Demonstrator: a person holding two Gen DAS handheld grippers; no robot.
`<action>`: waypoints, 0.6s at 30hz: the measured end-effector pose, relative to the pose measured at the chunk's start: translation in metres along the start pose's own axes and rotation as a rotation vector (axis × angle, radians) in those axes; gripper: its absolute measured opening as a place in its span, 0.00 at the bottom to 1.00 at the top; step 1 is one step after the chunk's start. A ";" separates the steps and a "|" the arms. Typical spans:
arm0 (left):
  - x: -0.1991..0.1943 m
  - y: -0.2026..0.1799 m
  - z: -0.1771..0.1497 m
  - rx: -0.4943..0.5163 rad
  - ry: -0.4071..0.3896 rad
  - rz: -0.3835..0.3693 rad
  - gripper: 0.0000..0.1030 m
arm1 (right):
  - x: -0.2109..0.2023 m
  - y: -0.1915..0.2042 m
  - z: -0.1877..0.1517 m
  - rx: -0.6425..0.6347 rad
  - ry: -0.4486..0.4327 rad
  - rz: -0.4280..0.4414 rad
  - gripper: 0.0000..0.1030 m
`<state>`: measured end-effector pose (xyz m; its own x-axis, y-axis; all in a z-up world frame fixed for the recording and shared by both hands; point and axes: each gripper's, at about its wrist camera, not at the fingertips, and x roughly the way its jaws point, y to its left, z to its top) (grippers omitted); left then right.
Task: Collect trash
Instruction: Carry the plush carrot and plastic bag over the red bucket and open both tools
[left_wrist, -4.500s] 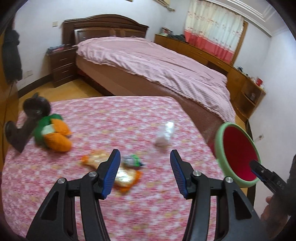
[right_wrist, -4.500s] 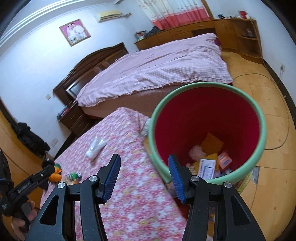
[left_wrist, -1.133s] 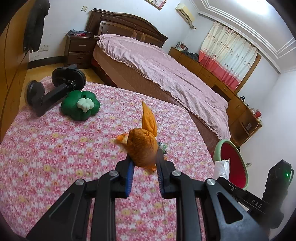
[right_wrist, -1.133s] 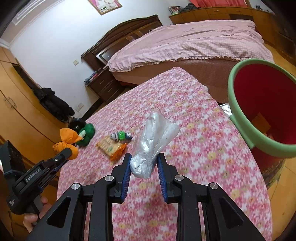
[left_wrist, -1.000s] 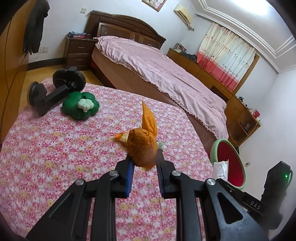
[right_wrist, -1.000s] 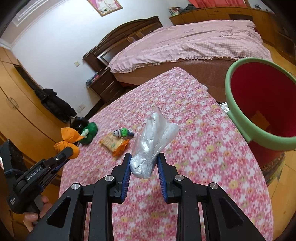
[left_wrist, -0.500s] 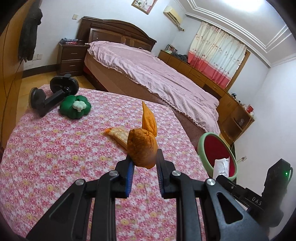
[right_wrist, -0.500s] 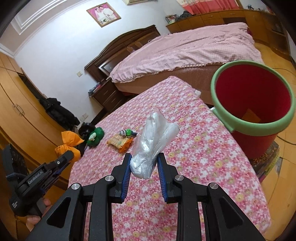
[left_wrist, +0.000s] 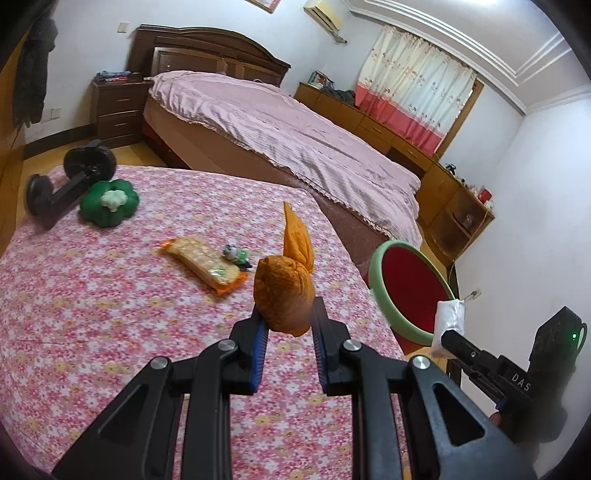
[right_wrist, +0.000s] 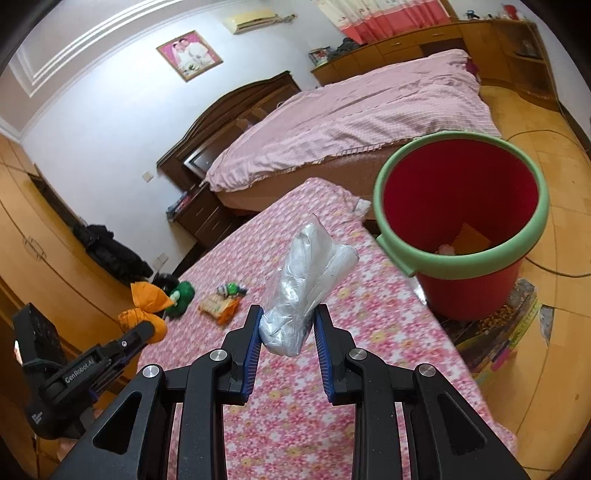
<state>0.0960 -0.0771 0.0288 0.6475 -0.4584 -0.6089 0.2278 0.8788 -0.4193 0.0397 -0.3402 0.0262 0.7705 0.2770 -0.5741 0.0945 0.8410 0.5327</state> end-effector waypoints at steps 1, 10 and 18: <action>0.003 -0.003 0.000 0.007 0.006 -0.003 0.21 | -0.002 -0.003 0.001 0.006 -0.005 -0.002 0.27; 0.041 -0.040 0.011 0.091 0.065 -0.047 0.21 | -0.007 -0.035 0.017 0.064 -0.041 -0.045 0.27; 0.089 -0.082 0.016 0.181 0.126 -0.103 0.21 | -0.006 -0.063 0.033 0.110 -0.074 -0.110 0.27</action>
<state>0.1463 -0.1875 0.0199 0.5209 -0.5500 -0.6527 0.4220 0.8307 -0.3632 0.0502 -0.4102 0.0170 0.7957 0.1472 -0.5876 0.2467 0.8072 0.5363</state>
